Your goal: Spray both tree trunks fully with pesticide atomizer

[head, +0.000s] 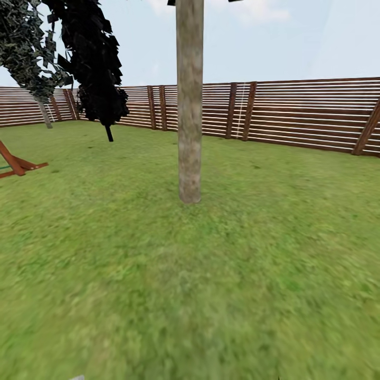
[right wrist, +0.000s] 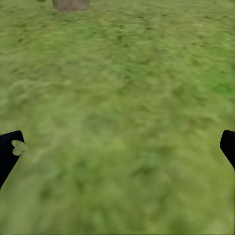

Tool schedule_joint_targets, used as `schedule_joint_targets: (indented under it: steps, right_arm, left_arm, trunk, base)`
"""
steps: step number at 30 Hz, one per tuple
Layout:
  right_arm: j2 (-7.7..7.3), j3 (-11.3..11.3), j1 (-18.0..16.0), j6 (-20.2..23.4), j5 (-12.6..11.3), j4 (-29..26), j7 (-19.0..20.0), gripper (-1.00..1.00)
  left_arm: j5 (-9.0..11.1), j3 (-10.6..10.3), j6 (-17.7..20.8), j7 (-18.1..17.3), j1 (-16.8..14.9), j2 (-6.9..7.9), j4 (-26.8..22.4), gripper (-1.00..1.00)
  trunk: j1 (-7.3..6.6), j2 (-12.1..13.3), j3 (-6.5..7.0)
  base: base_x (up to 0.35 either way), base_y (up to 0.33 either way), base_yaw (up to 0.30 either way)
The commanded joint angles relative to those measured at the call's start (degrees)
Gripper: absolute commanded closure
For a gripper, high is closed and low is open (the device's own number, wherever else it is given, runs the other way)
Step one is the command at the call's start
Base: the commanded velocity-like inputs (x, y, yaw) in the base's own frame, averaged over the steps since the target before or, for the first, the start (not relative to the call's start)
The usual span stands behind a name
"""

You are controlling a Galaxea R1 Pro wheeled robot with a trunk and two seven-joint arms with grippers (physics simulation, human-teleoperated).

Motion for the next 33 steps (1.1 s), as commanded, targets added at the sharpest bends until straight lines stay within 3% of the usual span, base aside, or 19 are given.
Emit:
schedule_joint_targets:
  steps: [1, 33]
  right_arm:
    - [0.00, 0.00, 0.00, 0.00, 0.00, 0.00, 0.00, -1.00]
    - [0.00, 0.00, 0.00, 0.00, 0.00, 0.00, 0.00, -1.00]
  left_arm:
    - [0.00, 0.01, 0.00, -0.02, 0.00, 0.00, -0.01, 1.00]
    - [-0.02, 0.01, 0.00, -0.02, 0.00, 0.00, -0.01, 1.00]
  trunk:
    - [0.00, 0.00, 0.00]
    - [0.00, 0.00, 0.00]
  base:
    - [0.338, 0.000, 0.000]
    - [0.338, 0.000, 0.000]
